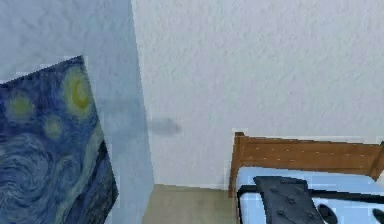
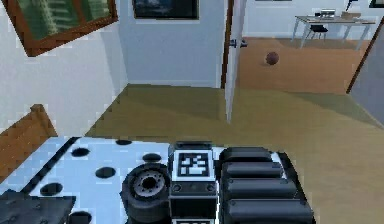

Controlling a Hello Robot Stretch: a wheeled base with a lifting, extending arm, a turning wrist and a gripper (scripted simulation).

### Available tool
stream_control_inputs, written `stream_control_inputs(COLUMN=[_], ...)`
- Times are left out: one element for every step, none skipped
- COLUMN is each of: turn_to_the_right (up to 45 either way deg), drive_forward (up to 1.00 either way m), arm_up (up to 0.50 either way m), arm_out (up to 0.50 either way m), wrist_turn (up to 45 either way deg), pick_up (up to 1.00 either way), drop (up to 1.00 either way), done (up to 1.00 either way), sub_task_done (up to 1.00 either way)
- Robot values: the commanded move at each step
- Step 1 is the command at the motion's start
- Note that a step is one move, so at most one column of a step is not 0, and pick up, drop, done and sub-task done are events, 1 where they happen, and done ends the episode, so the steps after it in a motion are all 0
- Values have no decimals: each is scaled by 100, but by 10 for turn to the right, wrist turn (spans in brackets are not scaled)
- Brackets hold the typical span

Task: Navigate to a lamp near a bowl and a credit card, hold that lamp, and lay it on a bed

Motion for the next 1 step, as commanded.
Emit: stream_control_inputs(turn_to_the_right=[0], drive_forward=[35], arm_up=[0], arm_out=[0], wrist_turn=[0], pick_up=[0], drop=[0], done=[0], sub_task_done=[0])
